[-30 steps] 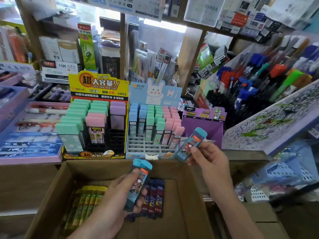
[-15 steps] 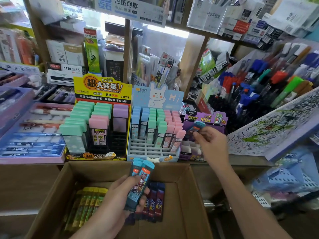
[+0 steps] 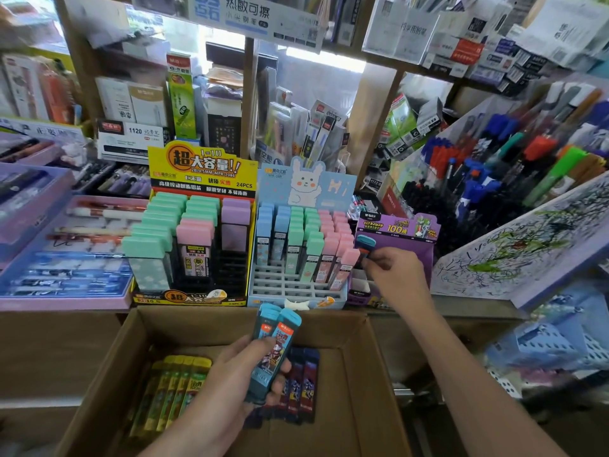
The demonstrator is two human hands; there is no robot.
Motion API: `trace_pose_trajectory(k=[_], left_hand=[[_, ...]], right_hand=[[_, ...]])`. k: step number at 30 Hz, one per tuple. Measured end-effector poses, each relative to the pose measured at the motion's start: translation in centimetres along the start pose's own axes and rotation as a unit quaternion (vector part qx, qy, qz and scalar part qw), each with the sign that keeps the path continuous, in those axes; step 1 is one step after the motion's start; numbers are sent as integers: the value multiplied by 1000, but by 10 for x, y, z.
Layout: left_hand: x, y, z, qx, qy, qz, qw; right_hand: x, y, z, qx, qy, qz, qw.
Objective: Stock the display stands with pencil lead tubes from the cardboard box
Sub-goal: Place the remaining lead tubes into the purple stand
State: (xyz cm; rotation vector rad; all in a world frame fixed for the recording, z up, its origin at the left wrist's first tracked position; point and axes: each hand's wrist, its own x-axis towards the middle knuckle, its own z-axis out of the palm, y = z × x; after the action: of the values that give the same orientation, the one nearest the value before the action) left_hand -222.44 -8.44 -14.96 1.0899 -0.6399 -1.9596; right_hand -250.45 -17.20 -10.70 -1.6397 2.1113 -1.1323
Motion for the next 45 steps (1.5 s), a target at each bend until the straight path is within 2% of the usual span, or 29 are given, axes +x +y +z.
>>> trace_pose_trajectory(k=[11,22,28,34,37,41,45], left_hand=[[2,0,1,-4,10,-17,1000],[-1,-2,1,23,0,-11,1000],[-3,-3,1,31,6,4,999],[-2,-3,1,27,16,13,999],[-2,-4,0,17,22,15,999],[-2,-4,1,16,22,21,999],[-4,-3,1,28,3,30,999]], right_hand=[[8,-3,-6,-28,-23,24,999],[-3,-4,-7,-30,49,3,998],[-23,-6,-15,42,78,-16,996],[-70,-22,-10,136,47,12,989],[-92,-32,-1,205,1,55,977],[-124,-45,23,283,-178,113,936],[-136,-48,36,304,-266,99,909]])
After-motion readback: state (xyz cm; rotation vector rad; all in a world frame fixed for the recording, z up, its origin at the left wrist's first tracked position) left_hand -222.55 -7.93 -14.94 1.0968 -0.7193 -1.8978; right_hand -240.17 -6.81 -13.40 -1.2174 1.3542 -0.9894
